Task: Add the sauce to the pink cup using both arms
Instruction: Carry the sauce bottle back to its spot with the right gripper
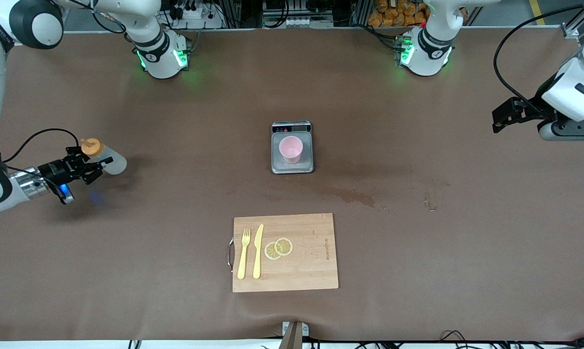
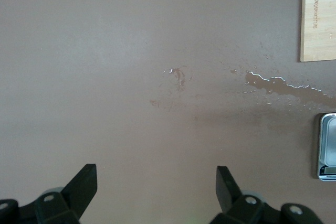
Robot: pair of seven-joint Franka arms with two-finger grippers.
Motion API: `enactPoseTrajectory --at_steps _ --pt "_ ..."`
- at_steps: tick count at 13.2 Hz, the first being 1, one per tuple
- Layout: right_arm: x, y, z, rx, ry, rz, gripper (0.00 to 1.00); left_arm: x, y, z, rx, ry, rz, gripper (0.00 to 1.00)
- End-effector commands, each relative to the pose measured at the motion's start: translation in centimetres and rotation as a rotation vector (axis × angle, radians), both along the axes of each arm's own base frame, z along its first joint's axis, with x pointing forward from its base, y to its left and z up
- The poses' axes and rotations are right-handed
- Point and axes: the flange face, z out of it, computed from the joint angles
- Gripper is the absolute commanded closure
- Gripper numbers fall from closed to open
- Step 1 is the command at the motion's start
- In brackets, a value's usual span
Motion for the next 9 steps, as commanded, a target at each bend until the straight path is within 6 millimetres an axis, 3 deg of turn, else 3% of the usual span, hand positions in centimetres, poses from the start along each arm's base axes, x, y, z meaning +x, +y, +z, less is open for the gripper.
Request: enactPoseTrajectory --at_steps 1,2,5,9 --pt "-0.4 -1.0 -1.6 0.075 -0.033 -0.014 0.59 -0.3 -0.2 0.2 -0.006 0.003 0.001 0.00" --pt "-0.9 -2.0 -2.6 0.083 -0.047 -0.032 0.59 -0.3 -0.2 0.1 -0.006 0.004 0.001 0.00" --pt "-1.0 -2.2 -3.4 0.092 -0.060 -0.030 0.54 -0.3 -0.3 0.2 -0.007 0.003 0.001 0.00" --pt "-0.8 -2.3 -3.5 0.066 -0.073 -0.025 0.35 -0.3 -0.2 0.0 -0.009 0.005 0.003 0.00"
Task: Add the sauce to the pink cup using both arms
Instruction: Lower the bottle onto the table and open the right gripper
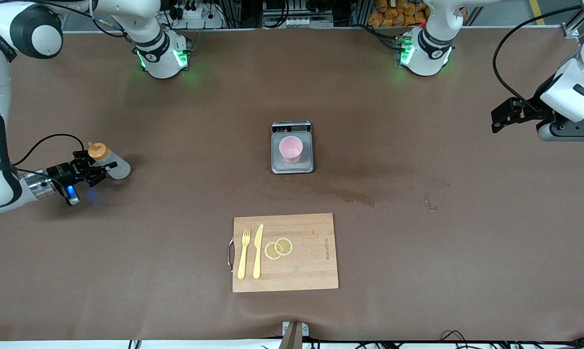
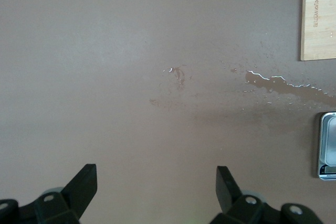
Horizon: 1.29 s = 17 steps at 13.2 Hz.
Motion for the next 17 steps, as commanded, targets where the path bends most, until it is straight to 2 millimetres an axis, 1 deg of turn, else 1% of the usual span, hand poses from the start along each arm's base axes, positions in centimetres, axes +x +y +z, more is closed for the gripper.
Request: enactPoseTrajectory --at_steps 1,3,4,5,6,8,10,11,12,13,14,16,17 --pt "0.4 -0.3 0.7 0.009 -0.019 -0.010 0.30 -0.3 -0.2 0.2 -0.011 0.002 0.004 0.00" --pt "0.4 -0.3 0.8 0.006 -0.013 -0.013 0.05 -0.3 -0.2 0.1 -0.011 0.003 0.004 0.00" --pt "0.6 -0.2 1.3 0.001 -0.005 -0.011 0.00 -0.3 -0.2 0.1 -0.009 0.003 0.004 0.00" --pt "1.0 0.0 2.2 -0.017 0.013 -0.013 0.00 -0.3 -0.2 0.1 -0.009 0.003 0.004 0.00" --pt "1.7 -0.2 3.9 -0.047 0.055 -0.024 0.00 -0.3 -0.2 0.1 -0.011 0.003 0.004 0.00" --pt "3.1 -0.4 7.7 -0.092 0.120 -0.017 0.00 -0.2 -0.2 0.1 -0.011 0.002 0.004 0.00" --pt "4.4 0.3 11.3 -0.149 0.171 -0.013 0.00 -0.2 -0.2 0.1 -0.011 0.000 0.004 0.00" --pt "4.9 0.7 12.7 -0.185 0.204 -0.018 0.00 -0.3 -0.2 0.2 -0.011 -0.001 0.004 0.00" --pt "5.5 1.8 15.0 -0.218 0.222 -0.008 0.00 -0.3 -0.2 0.2 -0.011 -0.001 0.004 0.00" --pt "6.1 2.8 17.5 -0.256 0.215 -0.003 0.00 -0.3 -0.1 0.2 -0.013 -0.001 0.005 0.00" --pt "6.8 3.6 20.7 -0.293 0.170 -0.005 0.00 -0.2 -0.1 0.1 -0.011 0.000 0.005 0.00" --pt "7.8 4.6 26.6 -0.340 0.042 -0.012 0.00 -0.2 -0.2 0.1 -0.011 -0.003 0.004 0.00" --pt "8.5 5.8 29.0 -0.362 -0.016 -0.003 0.00 -0.1 -0.1 0.1 -0.011 -0.001 0.005 0.00"
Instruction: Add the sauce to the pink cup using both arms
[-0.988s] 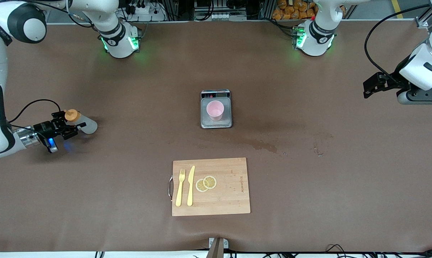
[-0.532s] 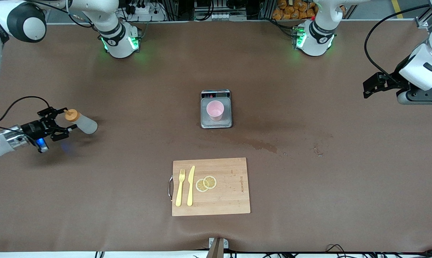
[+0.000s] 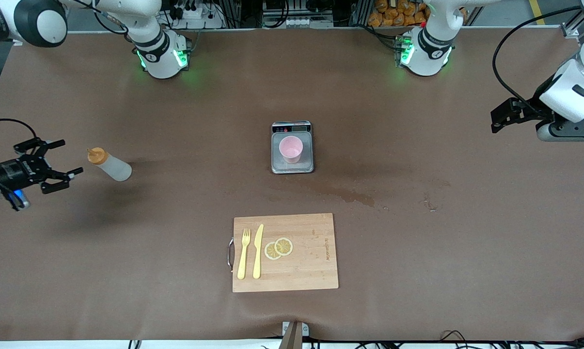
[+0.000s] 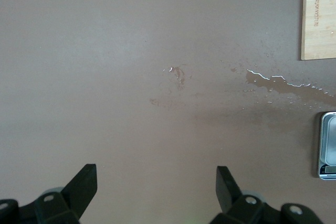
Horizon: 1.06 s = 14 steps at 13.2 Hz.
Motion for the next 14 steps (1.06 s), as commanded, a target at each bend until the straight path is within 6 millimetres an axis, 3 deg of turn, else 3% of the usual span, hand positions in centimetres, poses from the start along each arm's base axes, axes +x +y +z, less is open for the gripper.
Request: enactPoseTrajectory --at_steps 1,3,5,8,10,14 --pt "0.9 3.0 7.7 -0.068 -0.139 0.033 0.00 -0.1 -0.1 0.1 -0.013 -0.002 0.005 0.00" --pt "0.3 6.5 12.6 -0.111 -0.210 0.086 0.00 -0.1 -0.1 0.1 -0.013 -0.003 0.005 0.00" --pt "-0.1 9.7 15.0 -0.202 -0.240 0.157 0.00 -0.1 0.1 -0.1 -0.013 0.000 0.009 0.00" --pt "-1.5 10.8 19.9 -0.225 -0.382 0.232 0.00 0.0 0.2 -0.2 -0.013 0.000 0.011 0.00" --pt "-2.3 12.1 22.6 -0.302 -0.495 0.392 0.00 0.1 0.2 -0.4 -0.013 0.001 0.011 0.00" --pt "-4.0 13.1 26.5 -0.358 -0.656 0.532 0.00 0.0 0.3 -0.6 -0.013 0.006 0.013 0.00"
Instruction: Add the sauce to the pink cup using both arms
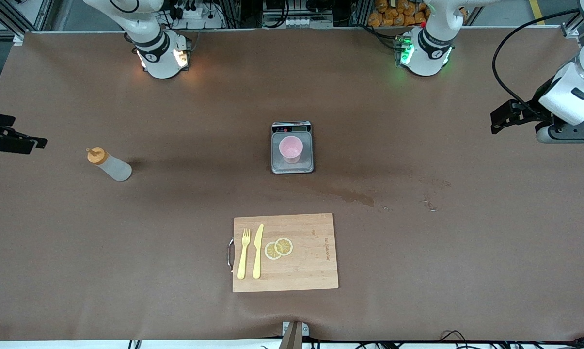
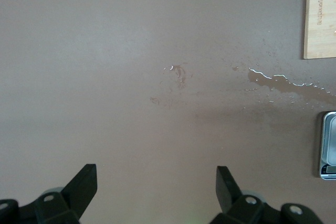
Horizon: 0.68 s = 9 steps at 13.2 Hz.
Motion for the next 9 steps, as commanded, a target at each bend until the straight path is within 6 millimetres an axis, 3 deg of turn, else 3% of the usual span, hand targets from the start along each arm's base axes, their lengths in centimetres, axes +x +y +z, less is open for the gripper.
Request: enactPoseTrajectory --at_steps 1,2,5,6,8,9 --pt "-2.6 0.2 2.0 -0.020 -0.101 0.081 0.00 -0.1 0.1 0.0 -0.013 -0.005 0.006 0.00" --pt "-4.0 0.3 1.9 -0.019 -0.141 0.094 0.00 -0.1 0.1 0.0 -0.015 -0.005 0.006 0.00" --pt "-8.8 0.7 -2.1 -0.023 -0.272 0.143 0.00 -0.1 0.0 -0.1 -0.015 -0.005 0.006 0.00" --pt "-9.2 1.1 -2.3 -0.023 -0.279 0.150 0.00 -0.1 0.1 0.0 -0.015 -0.006 0.006 0.00" --pt "-9.1 1.3 -1.0 -0.033 -0.304 0.167 0.00 -0.1 0.1 0.0 -0.015 -0.006 0.006 0.00" --pt "-9.0 1.6 0.9 -0.045 -0.340 0.188 0.00 -0.1 0.1 0.0 -0.015 -0.006 0.006 0.00"
